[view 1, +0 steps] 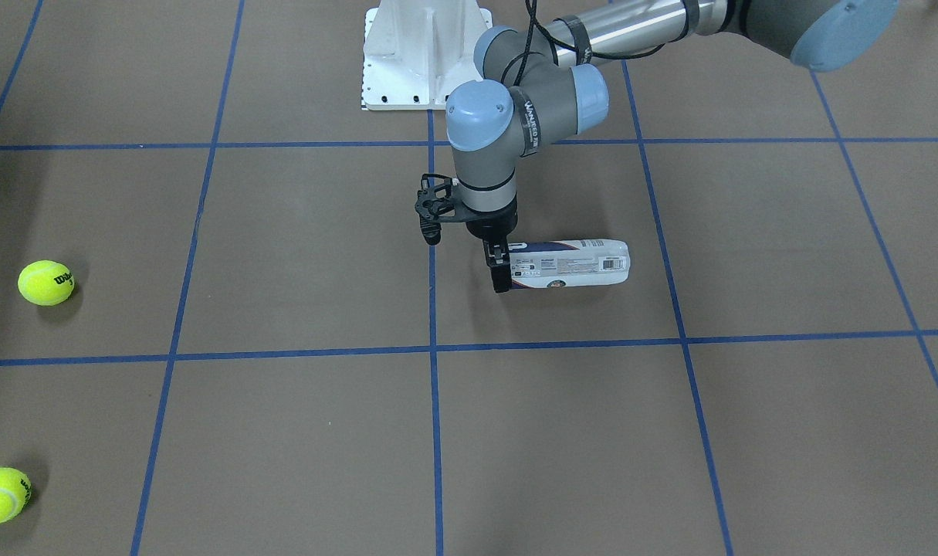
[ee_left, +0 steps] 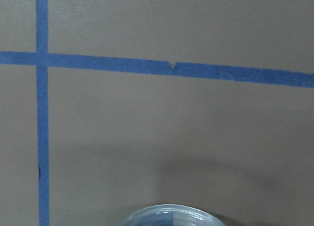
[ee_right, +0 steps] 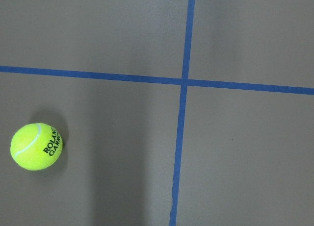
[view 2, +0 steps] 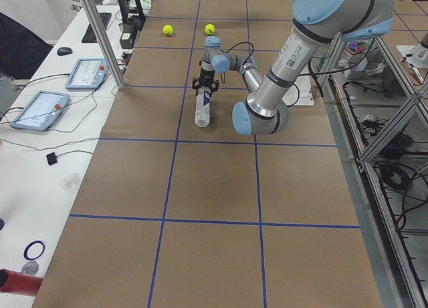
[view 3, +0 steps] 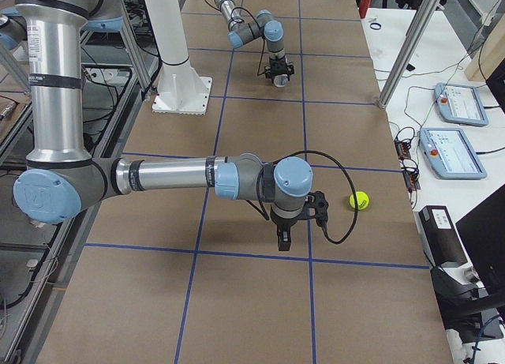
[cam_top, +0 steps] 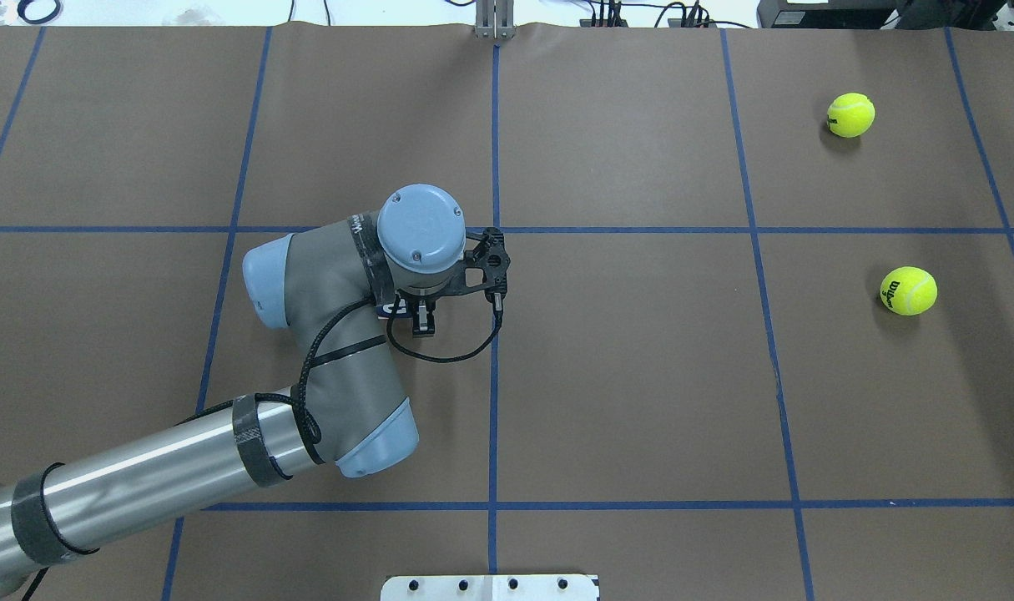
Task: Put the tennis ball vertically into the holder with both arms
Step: 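Lift the can with the left gripper and rotate it upright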
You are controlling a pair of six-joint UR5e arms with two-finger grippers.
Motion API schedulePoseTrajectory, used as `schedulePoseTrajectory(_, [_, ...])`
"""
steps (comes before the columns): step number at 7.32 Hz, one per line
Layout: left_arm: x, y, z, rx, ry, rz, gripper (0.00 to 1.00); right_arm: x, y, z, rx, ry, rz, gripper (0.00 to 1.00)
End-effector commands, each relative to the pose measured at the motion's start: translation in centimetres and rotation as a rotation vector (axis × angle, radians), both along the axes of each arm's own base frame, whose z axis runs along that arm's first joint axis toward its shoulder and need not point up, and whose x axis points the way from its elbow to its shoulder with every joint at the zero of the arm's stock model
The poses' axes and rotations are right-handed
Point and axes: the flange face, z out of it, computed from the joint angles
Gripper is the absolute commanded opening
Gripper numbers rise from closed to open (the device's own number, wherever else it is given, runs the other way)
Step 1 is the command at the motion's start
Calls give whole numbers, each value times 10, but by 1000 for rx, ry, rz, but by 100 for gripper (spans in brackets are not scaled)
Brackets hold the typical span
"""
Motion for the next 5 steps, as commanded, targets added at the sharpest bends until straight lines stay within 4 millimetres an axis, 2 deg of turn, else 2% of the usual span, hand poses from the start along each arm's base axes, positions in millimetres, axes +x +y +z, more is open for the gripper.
schedulePoseTrajectory(1, [-7, -2, -12, 21, 13, -16, 60, 0, 1, 0, -1, -2, 0, 99])
schedulePoseTrajectory(3, [-47, -5, -57, 65, 109, -59, 60, 0, 1, -1, 1, -2, 0, 99])
schedulePoseTrajectory(5, [-82, 2, -101, 34, 275, -184, 60, 0, 0, -7, 13, -2, 0, 99])
